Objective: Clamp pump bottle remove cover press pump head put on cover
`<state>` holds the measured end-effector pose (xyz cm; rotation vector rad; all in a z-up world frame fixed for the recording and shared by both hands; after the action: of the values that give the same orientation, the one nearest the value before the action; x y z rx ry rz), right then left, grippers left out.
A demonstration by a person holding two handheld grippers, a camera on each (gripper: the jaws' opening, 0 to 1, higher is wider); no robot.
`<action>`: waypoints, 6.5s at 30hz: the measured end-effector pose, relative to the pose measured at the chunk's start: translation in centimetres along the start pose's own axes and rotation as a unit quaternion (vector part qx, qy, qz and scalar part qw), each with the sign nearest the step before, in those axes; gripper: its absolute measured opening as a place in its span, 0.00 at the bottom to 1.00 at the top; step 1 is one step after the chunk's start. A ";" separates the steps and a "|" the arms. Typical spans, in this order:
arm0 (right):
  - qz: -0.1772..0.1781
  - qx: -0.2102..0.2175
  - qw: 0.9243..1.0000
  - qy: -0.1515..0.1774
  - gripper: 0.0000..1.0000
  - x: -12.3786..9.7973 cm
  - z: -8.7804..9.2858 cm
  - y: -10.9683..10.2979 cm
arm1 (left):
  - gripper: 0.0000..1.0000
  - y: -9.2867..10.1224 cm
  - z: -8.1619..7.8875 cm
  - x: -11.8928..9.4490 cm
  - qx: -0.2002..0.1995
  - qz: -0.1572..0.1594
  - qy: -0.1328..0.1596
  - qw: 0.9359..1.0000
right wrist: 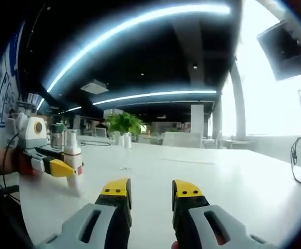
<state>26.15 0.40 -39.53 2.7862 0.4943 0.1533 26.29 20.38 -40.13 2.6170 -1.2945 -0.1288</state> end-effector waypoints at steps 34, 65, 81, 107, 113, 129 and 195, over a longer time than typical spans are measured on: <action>0.005 0.008 1.000 0.010 0.24 -0.2 -0.2 0.3 | 0.12 -2.1 -3.3 4.5 -0.041 -0.032 0.049 0.997; -0.003 0.007 1.000 0.005 0.24 -0.2 -0.1 0.2 | 0.12 -6.8 -4.5 14.6 -0.027 -0.093 0.076 0.992; -0.004 0.011 1.000 0.005 0.24 -0.2 -0.1 0.2 | 0.12 -7.2 -2.8 18.4 0.032 -0.108 0.037 0.993; 0.001 0.000 1.000 -0.003 0.24 -0.2 0.0 0.1 | 0.12 -7.6 -1.7 19.5 0.015 -0.127 0.027 0.991; 0.001 0.000 1.000 -0.003 0.24 -0.2 0.1 0.1 | 0.13 -7.7 -1.2 19.4 0.015 -0.126 0.013 0.992; 0.002 0.000 1.000 -0.005 0.24 -0.2 0.1 0.2 | 0.21 -7.2 -1.1 19.2 0.008 -0.112 0.011 0.994; -0.005 0.013 1.000 -0.002 0.24 -0.1 0.3 0.2 | 0.28 -3.5 -7.0 2.0 -0.004 -0.082 0.061 0.995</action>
<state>26.18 0.12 -39.71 2.8077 0.5124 0.1388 31.41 21.97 -34.10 2.6749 -1.0374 -0.0006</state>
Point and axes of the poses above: the point that each gripper's makers call its tool centre point, and the gripper's own axes: x roughly forward along the fingers, y roughly to its right, z roughly out of its underside, the point moved 4 cm from there along -x, roughly backward along the fingers, and after that the axes turned 15 degrees about -x, right-handed, at the moved point
